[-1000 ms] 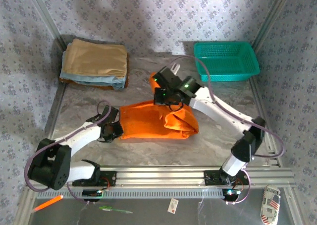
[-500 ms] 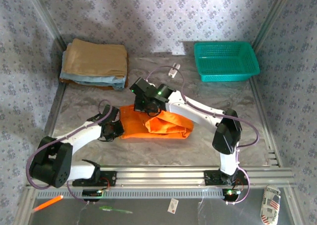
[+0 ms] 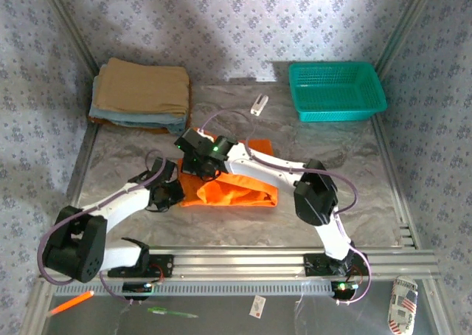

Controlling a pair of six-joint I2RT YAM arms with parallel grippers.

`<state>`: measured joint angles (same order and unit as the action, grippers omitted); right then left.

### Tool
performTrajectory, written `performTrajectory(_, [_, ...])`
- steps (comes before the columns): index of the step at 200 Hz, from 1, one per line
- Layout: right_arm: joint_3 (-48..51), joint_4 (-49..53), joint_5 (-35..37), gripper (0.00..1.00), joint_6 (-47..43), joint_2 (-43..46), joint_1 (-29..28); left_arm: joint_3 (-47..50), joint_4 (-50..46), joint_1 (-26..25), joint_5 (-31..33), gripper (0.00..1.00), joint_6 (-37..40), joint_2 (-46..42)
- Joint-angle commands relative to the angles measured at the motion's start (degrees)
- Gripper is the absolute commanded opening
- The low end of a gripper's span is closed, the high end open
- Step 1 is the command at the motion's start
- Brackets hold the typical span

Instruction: Fold and stack the trousers

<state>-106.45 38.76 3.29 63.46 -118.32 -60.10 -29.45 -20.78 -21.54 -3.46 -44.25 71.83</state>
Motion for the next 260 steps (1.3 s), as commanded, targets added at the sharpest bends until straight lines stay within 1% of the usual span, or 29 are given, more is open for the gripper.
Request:
performTrajectory(1, [-1.85,-6.85,-2.3,0.0,4.64,-0.48,-1.86,2.87,1.46,0.8,-3.04,0.0,-1.78,-1.62])
performTrajectory(17, [-3.04,-7.66,-0.86,0.0,5.79,-1.44,-3.14,3.24,-0.61,2.14,-3.05,0.0,-2.27,-4.52])
performTrajectory(29, [-4.87,-8.33,-1.65,0.0,7.05,-2.61,-3.45,3.6,-2.71,3.31,-2.77,0.07,-3.16,-7.56])
performTrajectory(35, [-5.56,-8.96,-2.51,0.03,7.4,-3.02,-3.51,3.86,-4.1,4.12,-2.71,0.1,-3.89,-9.44])
performTrajectory(39, [-6.0,-9.13,-2.7,0.08,7.53,-3.21,-3.51,3.89,-5.03,4.7,-2.88,0.13,-4.31,-10.88])
performTrajectory(42, [-6.26,-9.03,-2.75,0.14,7.62,-3.35,-3.61,4.0,-5.85,5.08,-2.94,0.15,-4.61,-12.02])
performTrajectory(48, [-6.84,-8.63,-2.76,0.27,7.69,-3.48,-3.62,3.93,-7.99,5.84,-2.73,0.26,-5.43,-14.45])
performTrajectory(53, [-7.15,-8.09,-2.8,0.35,7.84,-3.49,-3.54,3.81,-9.97,6.46,-2.49,0.32,-5.9,-16.62])
performTrajectory(59, [-7.15,-7.82,-2.78,0.4,8.36,-3.22,-3.45,3.72,-12.09,7.08,-2.19,0.37,-6.37,-19.35])
performTrajectory(70, [-6.22,-8.76,-3.01,0.44,9.36,-2.37,-3.2,3.91,-15.8,8.18,-1.48,0.45,-7.64,-24.4])
performTrajectory(89, [-4.03,-10.32,-2.78,0.5,9.86,0.1,-2.68,4.31,-21.36,9.85,-1.59,0.48,-10.39,-31.88])
performTrajectory(109, [-2.2,-10.64,-2.7,0.51,8.55,3.38,-1.83,3.77,-25.08,10.73,-2.07,0.48,-12.19,-37.53])
performTrajectory(123, [-0.29,-9.52,-2.37,0.51,6.08,6.52,-0.73,2.2,-26.38,10.73,-2.12,0.47,-11.74,-39.42])
performTrajectory(139, [3.39,-5.8,-0.11,0.51,0.71,11.25,1.51,-1.87,-27.87,10.73,-2.64,0.47,-8.89,-38.05])
performTrajectory(153, [6.64,0.08,0.62,0.5,-4.83,14.93,4.81,-6.57,-28.84,10.35,-3.23,0.45,-5.64,-34.74])
performTrajectory(163, [9.63,3.33,0.9,0.47,-8.23,17.39,7.45,-10.08,-28.57,9.35,-3.58,0.45,-3.81,-31.99])
performTrajectory(167, [11.14,3.93,0.54,0.45,-9.77,18.36,8.54,-11.36,-28.26,8.63,-3.64,0.45,-3.33,-30.78])
performTrajectory(176, [14.79,5.09,-0.17,0.36,-12.09,20.25,11.39,-13.84,-27.59,6.48,-3.62,0.44,-2.81,-27.71])
performTrajectory(186, [19.07,4.66,-1.89,0.26,-14.1,22.09,14.3,-16.16,-26.32,2.2,-2.1,0.42,-3.36,-24.22])
performTrajectory(196, [22.88,3.32,-4.36,0.16,-16.06,23.09,17.18,-17.39,-24.6,-3.85,1.14,0.39,-4.81,-21.41])
performTrajectory(209, [26.07,2.07,-7.1,0.09,-18.75,23.07,19.45,-17.25,-21.96,-10.68,5.2,0.37,-7.24,-18.72])
performTrajectory(217, [27.07,2.22,-7.84,0.05,-19.95,22.47,20.1,-16.41,-20.11,-13.33,6.09,0.34,-8.73,-17.68])
performTrajectory(233, [29.07,1.25,-10.23,0.0,-22.54,20.85,19.68,-13.06,-16.16,-15.89,6.29,0.28,-10.97,-16.73])
performTrajectory(249, [32.8,-0.66,-12.76,0.0,-23.89,19.89,18.05,-8.82,-14.49,-16.9,6.67,0.23,-12.26,-17.1])
performTrajectory(260, [36.3,-1.85,-12.64,0.0,-22.92,20.7,16.45,-5.35,-13.97,-16.93,7.31,0.17,-13.13,-18.28])
